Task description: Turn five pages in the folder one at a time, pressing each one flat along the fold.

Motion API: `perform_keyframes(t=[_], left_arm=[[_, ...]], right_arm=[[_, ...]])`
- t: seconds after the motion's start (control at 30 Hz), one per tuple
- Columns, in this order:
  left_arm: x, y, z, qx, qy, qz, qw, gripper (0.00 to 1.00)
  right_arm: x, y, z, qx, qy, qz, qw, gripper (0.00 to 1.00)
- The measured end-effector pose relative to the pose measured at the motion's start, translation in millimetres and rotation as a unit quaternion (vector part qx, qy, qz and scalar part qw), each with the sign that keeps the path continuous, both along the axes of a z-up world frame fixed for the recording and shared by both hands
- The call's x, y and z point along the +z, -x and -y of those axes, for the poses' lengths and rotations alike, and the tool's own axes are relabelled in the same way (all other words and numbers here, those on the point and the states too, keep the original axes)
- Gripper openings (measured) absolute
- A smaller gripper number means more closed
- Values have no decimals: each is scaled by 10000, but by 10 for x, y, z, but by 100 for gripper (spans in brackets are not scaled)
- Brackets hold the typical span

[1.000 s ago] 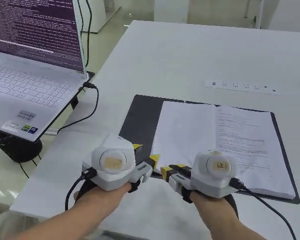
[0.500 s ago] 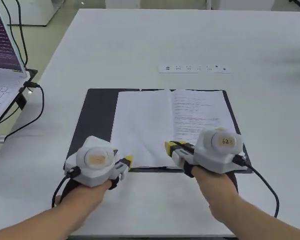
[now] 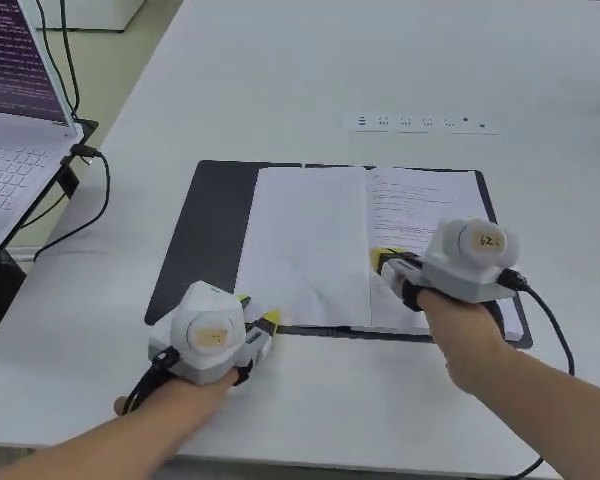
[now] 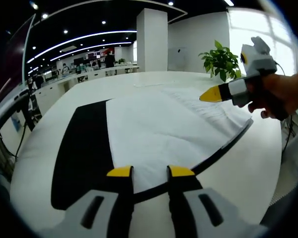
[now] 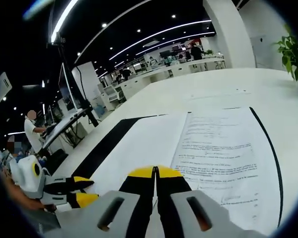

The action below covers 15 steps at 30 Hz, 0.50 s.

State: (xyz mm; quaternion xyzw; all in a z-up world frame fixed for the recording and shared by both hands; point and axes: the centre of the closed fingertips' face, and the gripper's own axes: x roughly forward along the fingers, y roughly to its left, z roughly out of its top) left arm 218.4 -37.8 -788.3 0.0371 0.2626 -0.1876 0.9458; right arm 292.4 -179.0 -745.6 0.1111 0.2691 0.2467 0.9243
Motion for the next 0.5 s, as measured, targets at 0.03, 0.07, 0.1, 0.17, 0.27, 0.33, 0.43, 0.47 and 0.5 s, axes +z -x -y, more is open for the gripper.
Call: perform_keyframes(t=[0.03,0.07,0.1,0.17,0.27,0.33,0.43,0.47,0.5], left_arm=[[-3,-3,0,-17,-16,17,10000,26],[-3,-2,-3,-21,-10,31,10000,26],[-1,3,-5,-16,8,50,10000,26],[2,5,-3,17,57,81,9999,26],[9,6,1,45,86,100,9999,26],[5,3,1,46,82,109,9999,26],[-11,-8,-4,46,90,130,9999,26],[-11,-9,-5,47,95,137,9998,26],[-12,-10,-5,52,102,141,9998,26]], right_arm=[[-15,-60,-8,22,-5,-14,10000,0],[-11,-93,-20,50,-29,-6,10000,0],[-14,-130,-36,94,-56,-9,9999,0],[-28,-229,-63,145,-100,2,9998,0],[-65,-342,-79,173,-90,26,9998,0],[-128,-406,-78,156,-87,-52,9998,0],[-171,-443,-123,192,-81,-87,9997,0],[-190,-460,-114,215,-48,-87,9997,0],[-207,-480,-102,219,-13,-80,9997,0]])
